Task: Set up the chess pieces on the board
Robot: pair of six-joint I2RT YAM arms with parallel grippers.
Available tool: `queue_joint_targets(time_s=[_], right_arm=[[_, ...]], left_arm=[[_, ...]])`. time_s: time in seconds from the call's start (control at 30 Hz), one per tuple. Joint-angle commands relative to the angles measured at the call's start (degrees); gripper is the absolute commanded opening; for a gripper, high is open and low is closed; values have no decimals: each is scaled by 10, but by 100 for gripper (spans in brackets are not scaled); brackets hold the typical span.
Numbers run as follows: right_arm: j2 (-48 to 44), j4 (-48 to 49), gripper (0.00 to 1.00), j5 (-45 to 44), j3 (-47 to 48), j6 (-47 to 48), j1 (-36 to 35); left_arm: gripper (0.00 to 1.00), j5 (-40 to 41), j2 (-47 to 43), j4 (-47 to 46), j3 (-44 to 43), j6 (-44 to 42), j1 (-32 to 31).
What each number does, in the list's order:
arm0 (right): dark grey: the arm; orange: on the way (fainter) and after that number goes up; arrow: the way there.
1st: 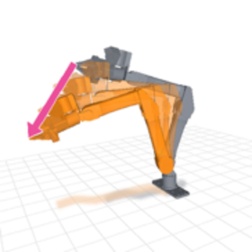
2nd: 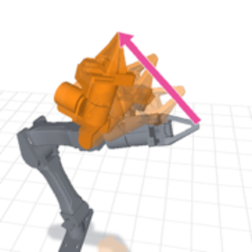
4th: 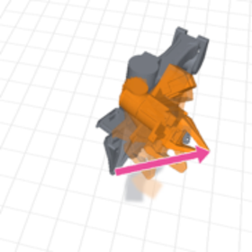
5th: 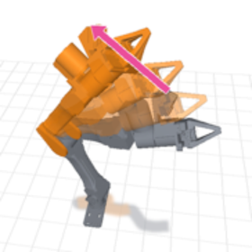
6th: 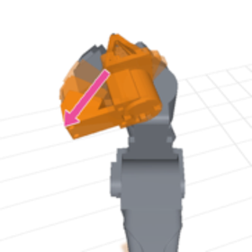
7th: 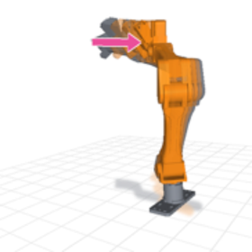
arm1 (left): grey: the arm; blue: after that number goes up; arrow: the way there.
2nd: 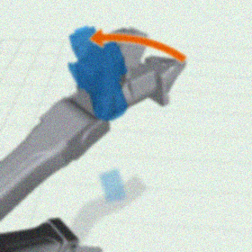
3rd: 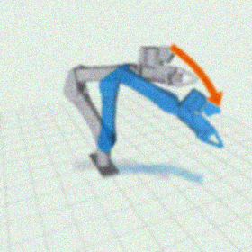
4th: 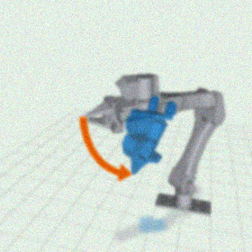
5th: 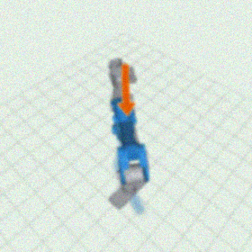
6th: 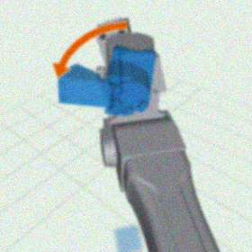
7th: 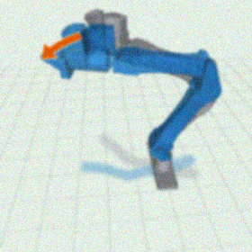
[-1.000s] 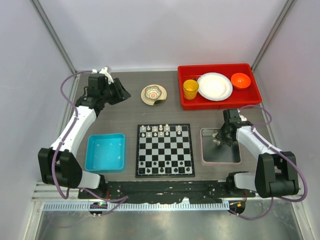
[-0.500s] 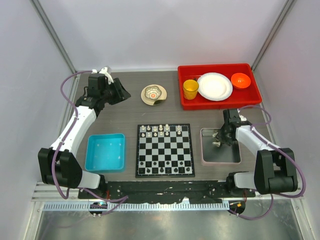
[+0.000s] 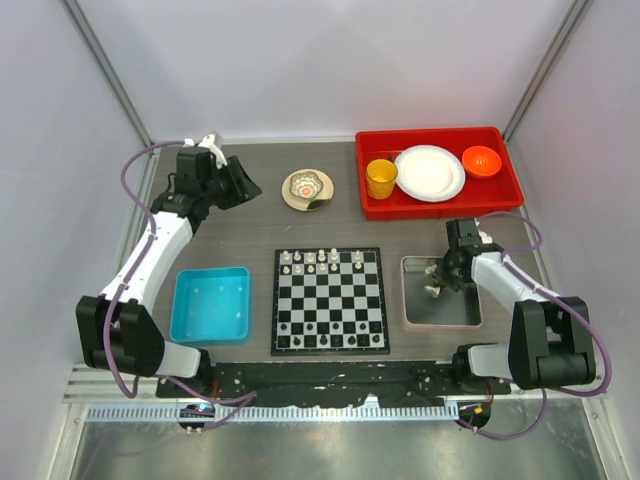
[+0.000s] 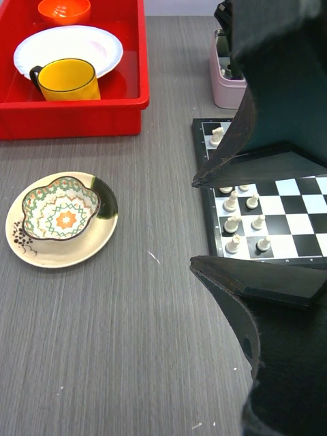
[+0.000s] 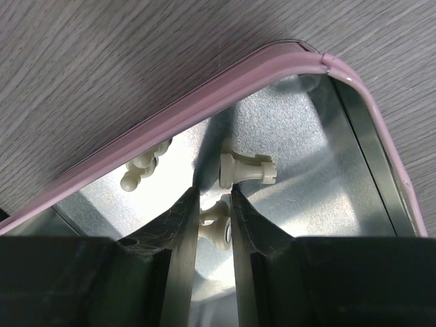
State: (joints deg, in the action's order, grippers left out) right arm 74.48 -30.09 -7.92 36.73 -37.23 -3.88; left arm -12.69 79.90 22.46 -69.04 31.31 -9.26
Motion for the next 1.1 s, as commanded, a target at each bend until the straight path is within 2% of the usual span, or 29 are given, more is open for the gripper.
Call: queue_joint_targets(time_s=[0.0, 0.17, 0.27, 0.47, 1.07], right_arm=[[-21, -12, 33, 6, 4, 1, 4], [-47, -40, 45, -3, 21, 6, 4], [-58, -56, 47, 10, 26, 8, 4], [-72, -50, 47, 8, 14, 5, 4], [-17, 27, 46, 12, 1, -22, 4]], left_arm=[[48, -11, 2, -29, -1, 2, 5], [48, -13, 2, -29, -1, 3, 5], [48, -14, 2, -29, -1, 3, 5], [48, -15, 3, -29, -1, 4, 6], [48, -14, 0, -29, -1, 3, 6]])
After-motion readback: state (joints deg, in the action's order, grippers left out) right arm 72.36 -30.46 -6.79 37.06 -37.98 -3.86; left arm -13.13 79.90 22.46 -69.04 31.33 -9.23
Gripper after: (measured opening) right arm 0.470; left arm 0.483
